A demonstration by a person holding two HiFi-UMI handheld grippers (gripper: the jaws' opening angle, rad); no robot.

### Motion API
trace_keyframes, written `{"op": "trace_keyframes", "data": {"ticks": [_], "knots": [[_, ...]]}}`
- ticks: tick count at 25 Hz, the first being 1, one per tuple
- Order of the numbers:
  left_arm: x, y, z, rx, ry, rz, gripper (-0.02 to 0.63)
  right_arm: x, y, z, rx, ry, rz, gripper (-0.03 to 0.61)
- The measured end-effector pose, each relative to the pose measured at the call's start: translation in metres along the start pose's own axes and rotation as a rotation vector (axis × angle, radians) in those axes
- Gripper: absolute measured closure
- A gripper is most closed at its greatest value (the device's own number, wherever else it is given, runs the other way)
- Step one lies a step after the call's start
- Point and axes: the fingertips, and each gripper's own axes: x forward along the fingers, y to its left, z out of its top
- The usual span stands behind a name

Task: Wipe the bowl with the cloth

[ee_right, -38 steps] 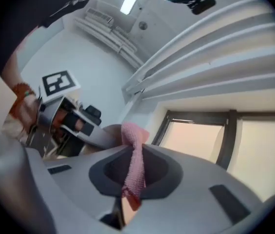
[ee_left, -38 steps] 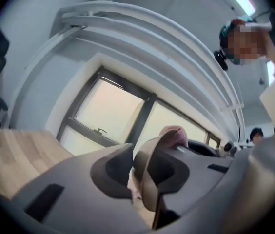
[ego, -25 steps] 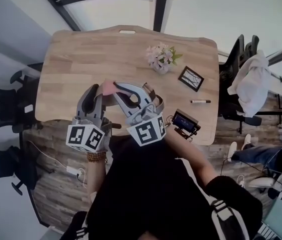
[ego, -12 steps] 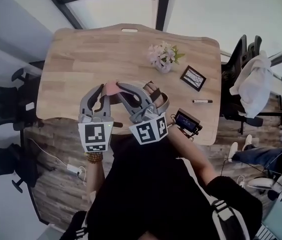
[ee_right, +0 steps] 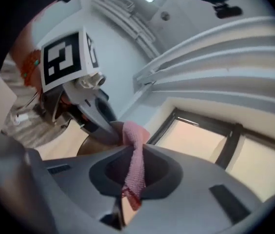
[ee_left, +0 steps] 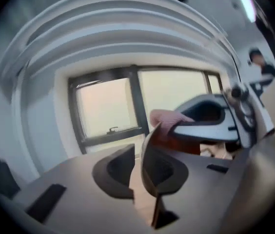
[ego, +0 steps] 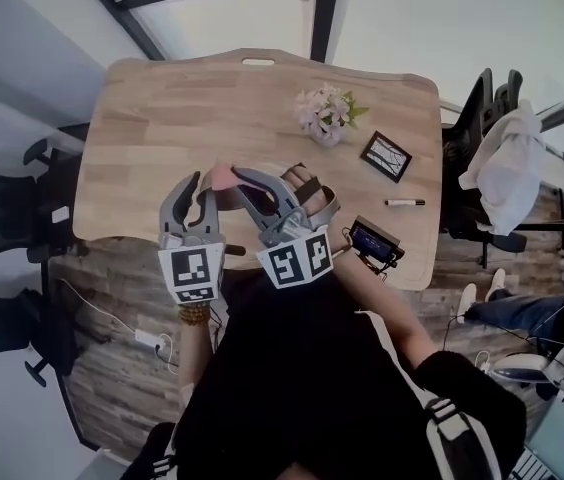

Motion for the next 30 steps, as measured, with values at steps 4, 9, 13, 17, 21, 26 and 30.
{"op": "trace_keyframes", "data": {"ticks": [4, 9, 13, 17, 21, 26, 30], "knots": [[-0.004, -0.010, 0.012, 0.053, -0.019, -0.013, 0.594, -0.001, -0.001, 0.003, -0.023, -0.008, -0.008, 0.557], [-0.013, 0.016, 0.018, -0.652, -0.224, -0.083, 0.561, 0.001, -0.020, 0.017, 0.188, -0.095, -0.036, 0.552], [-0.008, 0.014, 0.001, -0.833, -0.247, -0.110, 0.537, 0.002, -0.021, 0.000, 0.258, -0.048, -0.011, 0.555], [0.003, -0.008, -0.007, -0.251, -0.031, -0.103, 0.514, -0.001, 0.000, -0.013, -0.039, 0.030, 0.020, 0.558], [0.002, -0.010, 0.003, -0.093, -0.011, -0.099, 0.592, -0.003, 0.000, -0.002, -0.054, 0.001, -0.008, 0.558], [-0.006, 0.009, 0.017, -0.734, -0.254, -0.138, 0.555, -0.003, -0.024, 0.015, 0.202, -0.095, -0.049, 0.545], [-0.004, 0.006, 0.001, -0.677, -0.234, -0.122, 0.538, 0.002, -0.016, -0.005, 0.244, -0.031, 0.008, 0.552]]}}
